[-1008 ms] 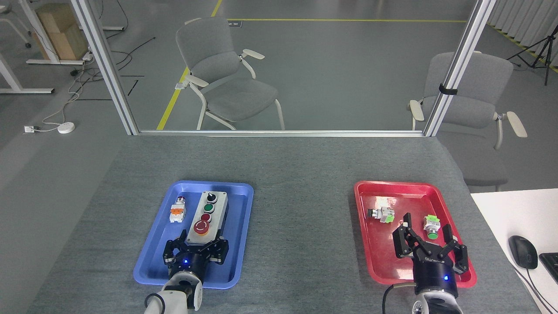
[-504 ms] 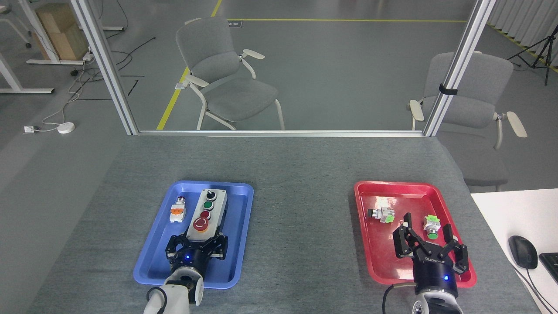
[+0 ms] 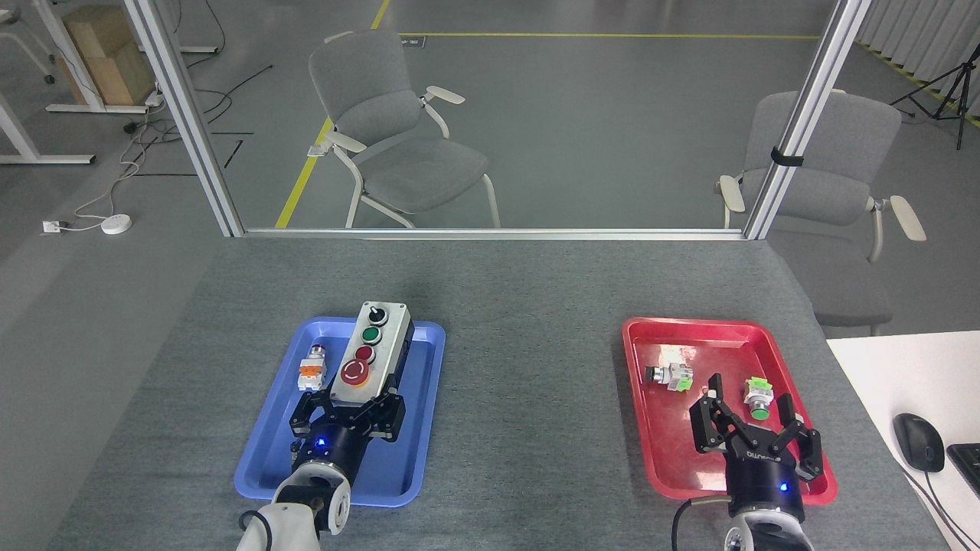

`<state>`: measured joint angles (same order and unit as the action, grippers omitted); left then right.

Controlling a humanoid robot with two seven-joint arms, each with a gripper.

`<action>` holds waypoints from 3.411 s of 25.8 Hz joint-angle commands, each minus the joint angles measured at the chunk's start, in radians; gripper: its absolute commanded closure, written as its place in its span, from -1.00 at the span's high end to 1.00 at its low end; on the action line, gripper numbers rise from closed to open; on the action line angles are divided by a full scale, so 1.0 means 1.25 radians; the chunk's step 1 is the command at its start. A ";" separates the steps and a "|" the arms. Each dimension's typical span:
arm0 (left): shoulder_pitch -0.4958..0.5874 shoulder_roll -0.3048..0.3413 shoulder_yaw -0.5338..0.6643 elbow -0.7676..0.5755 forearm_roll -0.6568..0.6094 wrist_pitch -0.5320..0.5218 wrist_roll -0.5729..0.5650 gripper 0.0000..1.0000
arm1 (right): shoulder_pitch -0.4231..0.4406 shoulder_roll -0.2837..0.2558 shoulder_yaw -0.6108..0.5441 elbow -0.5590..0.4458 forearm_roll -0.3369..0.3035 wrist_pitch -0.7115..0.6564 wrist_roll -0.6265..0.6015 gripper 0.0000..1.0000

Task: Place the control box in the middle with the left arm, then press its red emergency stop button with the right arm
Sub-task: 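Drag the control box off the blue tray toward the table middle, then release the control box and pull the left gripper back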

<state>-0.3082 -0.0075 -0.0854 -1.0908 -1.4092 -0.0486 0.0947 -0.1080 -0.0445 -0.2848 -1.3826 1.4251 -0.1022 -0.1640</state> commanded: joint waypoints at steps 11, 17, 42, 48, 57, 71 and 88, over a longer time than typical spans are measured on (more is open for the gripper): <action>0.101 -0.077 -0.191 -0.190 0.016 0.073 -0.011 -1.00 | -0.001 0.000 0.000 0.000 0.000 0.002 0.002 0.99; -0.030 -0.103 -0.246 0.044 0.024 0.144 -0.018 -1.00 | -0.001 0.000 0.000 -0.001 0.000 0.001 0.004 0.99; -0.120 -0.106 -0.452 0.193 0.071 0.236 -0.022 -1.00 | -0.025 -0.013 0.000 0.000 0.000 0.004 0.005 0.99; -0.122 -0.107 -0.496 0.173 0.082 0.238 -0.023 -1.00 | -0.027 -0.018 0.000 0.000 0.000 0.004 0.005 0.99; -0.122 -0.107 -0.551 0.183 0.148 0.229 -0.027 -1.00 | -0.025 -0.020 -0.002 0.000 0.000 0.006 0.005 0.99; -0.120 -0.106 -0.555 0.195 0.148 0.234 -0.046 0.87 | -0.023 -0.027 -0.003 0.000 0.000 0.006 0.004 0.99; 0.178 0.168 -0.477 -0.366 0.148 0.178 -0.050 0.96 | -0.019 -0.028 -0.003 0.002 0.000 0.008 0.002 0.72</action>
<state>-0.1450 0.1377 -0.7272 -1.4401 -1.2241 0.1868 0.0315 -0.1316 -0.0795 -0.2889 -1.3813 1.4251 -0.0926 -0.1599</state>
